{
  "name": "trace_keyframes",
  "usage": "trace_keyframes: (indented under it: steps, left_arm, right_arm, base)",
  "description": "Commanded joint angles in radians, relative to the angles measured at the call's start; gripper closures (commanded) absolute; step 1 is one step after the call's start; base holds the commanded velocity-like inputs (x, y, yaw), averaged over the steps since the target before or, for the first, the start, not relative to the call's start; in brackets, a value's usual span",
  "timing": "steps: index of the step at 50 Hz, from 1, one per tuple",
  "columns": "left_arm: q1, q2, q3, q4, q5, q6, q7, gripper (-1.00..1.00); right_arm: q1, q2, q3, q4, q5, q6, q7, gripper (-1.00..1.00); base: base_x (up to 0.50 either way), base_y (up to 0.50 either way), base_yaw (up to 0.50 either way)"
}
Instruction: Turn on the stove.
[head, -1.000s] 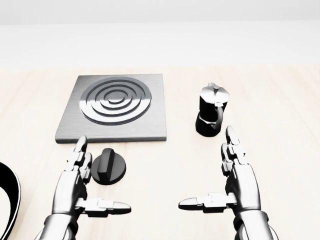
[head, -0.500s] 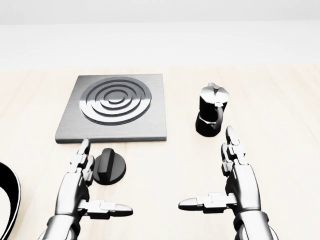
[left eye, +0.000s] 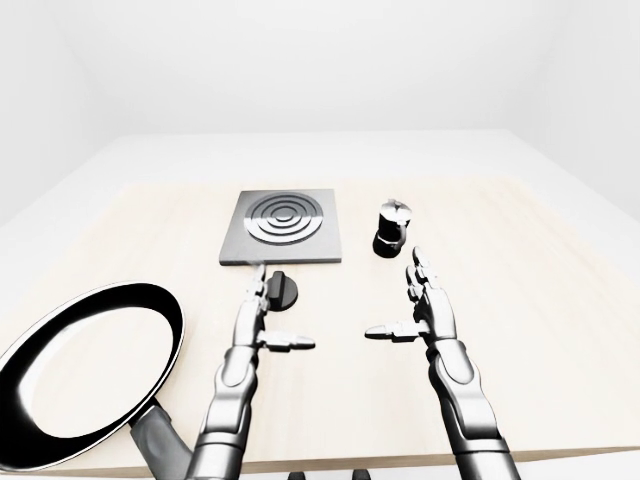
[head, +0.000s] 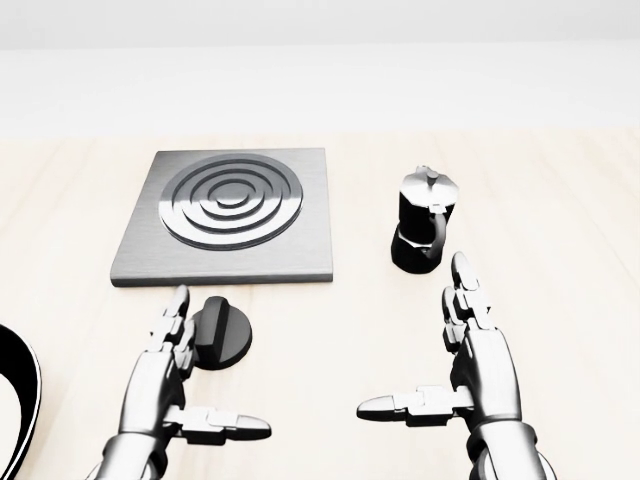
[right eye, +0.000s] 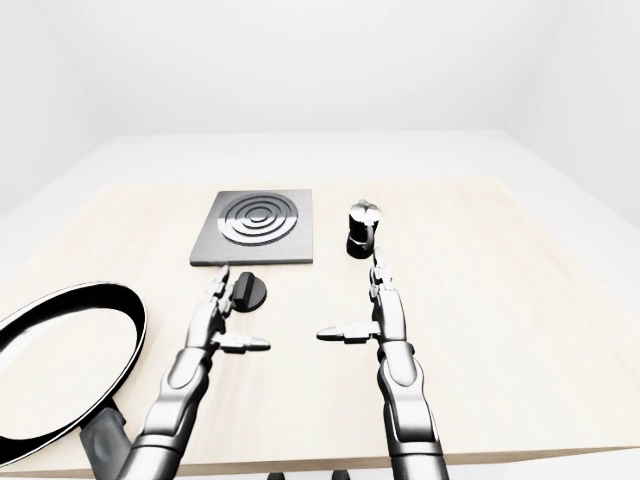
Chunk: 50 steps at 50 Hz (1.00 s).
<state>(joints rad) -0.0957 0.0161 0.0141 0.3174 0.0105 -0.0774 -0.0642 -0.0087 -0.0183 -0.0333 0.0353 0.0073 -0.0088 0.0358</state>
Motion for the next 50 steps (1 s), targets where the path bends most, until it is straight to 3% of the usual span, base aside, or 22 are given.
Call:
trace_keyframes:
  steps: [1, 4, 11, 17, 18, 20, 27, 36, 44, 46, 50]
  left_arm:
    - [0.007, -0.003, -0.008, -0.007, 0.007, 0.009, -0.003, -1.0]
    - [0.025, -0.007, -0.018, -0.056, 0.014, 0.036, -0.006, -1.0]
    - [0.05, -0.017, -0.041, -0.111, 0.036, 0.063, -0.011, -1.0]
    - [0.062, -0.022, -0.057, -0.13, 0.054, 0.072, -0.013, -1.0]
    - [0.06, -0.022, -0.057, -0.114, 0.055, 0.058, -0.014, -1.0]
    - [0.066, -0.025, -0.063, -0.136, 0.061, 0.075, -0.014, -1.0]
    - [0.083, -0.029, -0.08, -0.178, 0.076, 0.099, -0.018, -1.0]
    - [0.094, -0.035, -0.102, -0.183, 0.094, 0.1, -0.022, -1.0]
    - [0.116, -0.036, -0.115, -0.25, 0.104, 0.134, -0.025, -1.0]
    - [0.135, -0.034, -0.119, -0.315, 0.107, 0.162, -0.025, -1.0]
    - [0.16, -0.03, -0.13, -0.405, 0.117, 0.165, -0.018, -1.0]
  right_arm:
    - [0.001, 0.0, 0.0, -0.004, 0.0, 0.003, 0.0, -1.0]
    - [-0.002, 0.0, 0.0, 0.004, 0.0, -0.002, 0.0, -1.0]
    - [-0.002, 0.0, -0.001, 0.004, 0.001, -0.001, 0.001, -1.0]
    - [-0.001, -0.001, -0.001, 0.004, 0.002, 0.0, 0.001, -1.0]
    - [-0.002, -0.001, -0.002, 0.004, 0.002, 0.0, 0.001, -1.0]
    - [-0.002, 0.0, -0.001, 0.001, 0.001, 0.004, 0.0, -1.0]
    - [-0.003, 0.0, 0.0, -0.002, 0.001, 0.009, -0.001, -1.0]
    - [0.001, 0.001, 0.001, -0.011, 0.0, 0.012, -0.001, -1.0]
    - [0.002, 0.0, 0.001, -0.009, 0.0, 0.009, 0.0, -1.0]
    - [0.003, 0.0, 0.001, -0.013, 0.0, 0.011, 0.0, -1.0]
    - [0.003, 0.0, 0.001, -0.01, 0.0, 0.009, 0.001, -1.0]
  base:
    - [0.0, 0.0, 0.0]
    - [0.0, 0.0, 0.0]
    - [0.0, 0.0, 0.0]
    - [0.0, 0.0, 0.0]
    - [0.0, 0.0, 0.0]
    - [0.0, 0.0, 0.0]
    - [0.0, 0.0, 0.0]
    - [0.0, 0.0, 0.0]
    - [0.0, 0.0, 0.0]
    - [0.0, 0.0, 0.0]
    - [0.0, 0.0, 0.0]
